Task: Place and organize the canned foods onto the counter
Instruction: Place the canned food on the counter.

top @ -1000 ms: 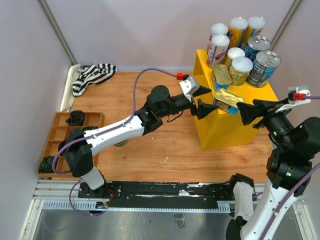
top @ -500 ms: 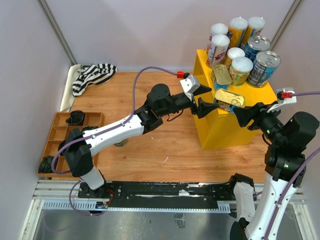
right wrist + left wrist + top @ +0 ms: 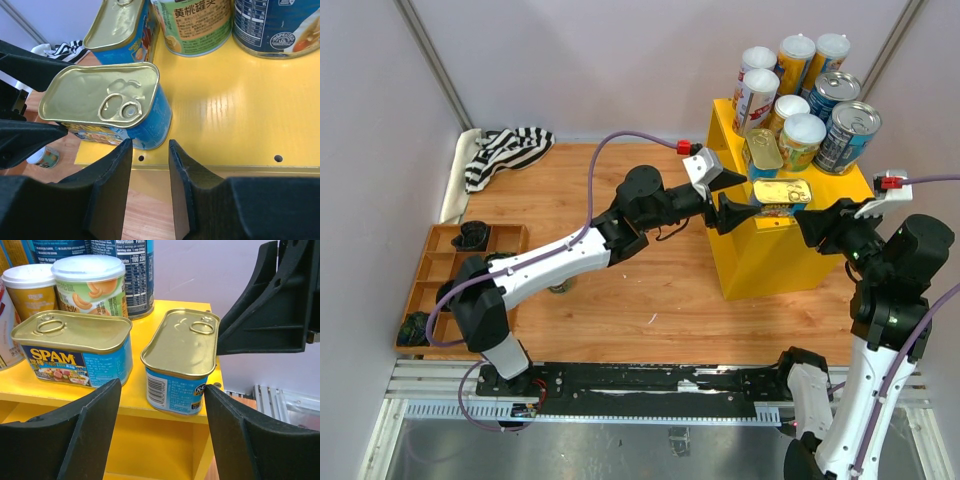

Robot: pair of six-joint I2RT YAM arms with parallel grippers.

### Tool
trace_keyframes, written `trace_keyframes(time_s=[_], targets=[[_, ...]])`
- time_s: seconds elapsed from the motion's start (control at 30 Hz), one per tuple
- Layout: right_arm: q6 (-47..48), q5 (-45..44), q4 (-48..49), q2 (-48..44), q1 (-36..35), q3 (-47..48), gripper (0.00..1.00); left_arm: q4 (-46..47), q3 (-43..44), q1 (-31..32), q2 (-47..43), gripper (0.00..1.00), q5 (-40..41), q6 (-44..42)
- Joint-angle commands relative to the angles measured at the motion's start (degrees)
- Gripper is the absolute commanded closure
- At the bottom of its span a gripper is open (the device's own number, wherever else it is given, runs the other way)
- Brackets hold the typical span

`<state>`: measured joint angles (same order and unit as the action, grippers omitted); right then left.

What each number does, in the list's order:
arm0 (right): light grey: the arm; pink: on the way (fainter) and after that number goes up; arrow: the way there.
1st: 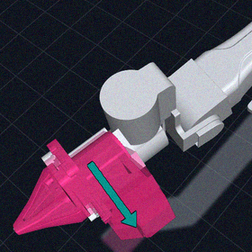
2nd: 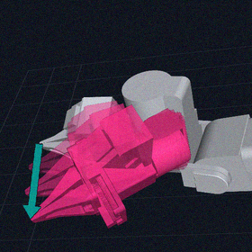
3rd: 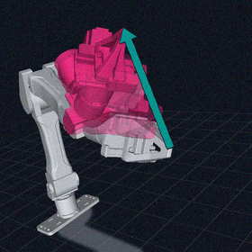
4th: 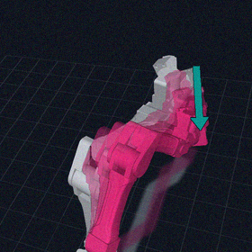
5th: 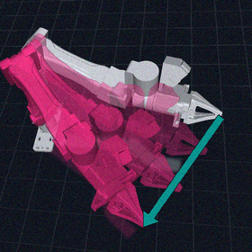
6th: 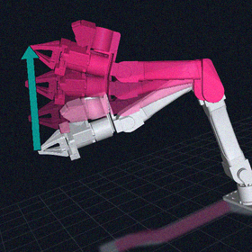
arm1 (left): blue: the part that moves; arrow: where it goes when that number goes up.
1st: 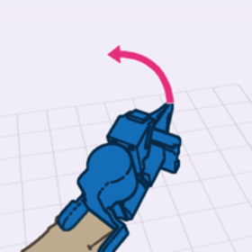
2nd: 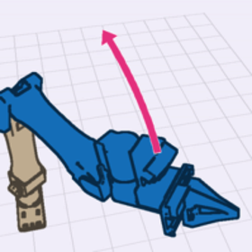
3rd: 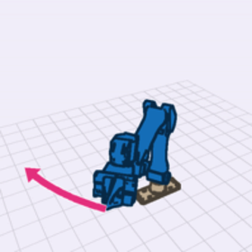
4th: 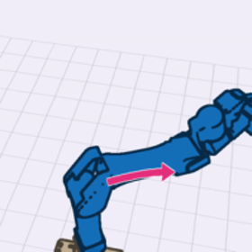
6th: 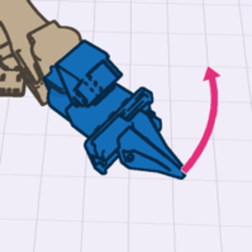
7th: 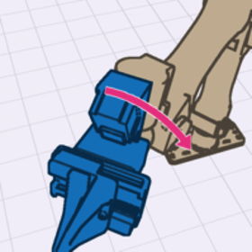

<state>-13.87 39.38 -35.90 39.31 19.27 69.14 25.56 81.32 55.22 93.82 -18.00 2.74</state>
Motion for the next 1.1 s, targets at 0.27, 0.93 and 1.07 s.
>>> trace_keyframes(time_s=[0.27,0.93,1.07], targets=[[-0.9,-1.3,2.5,0.0,-0.8,0.3,0.6,0.4,0.4,0.3,-1.6,0.26,-0.9,-0.2],[-9.3,8.1,6.4,5.5,-6.6,18.7,0.01,-44.2,-31.6,-24.5,-36.0,0.0,51.9,26.6],[-8.7,7.5,6.3,5.6,-9.2,18.5,0.01,-52.6,-37.8,-25.4,-41.2,0.0,53.5,31.6]])
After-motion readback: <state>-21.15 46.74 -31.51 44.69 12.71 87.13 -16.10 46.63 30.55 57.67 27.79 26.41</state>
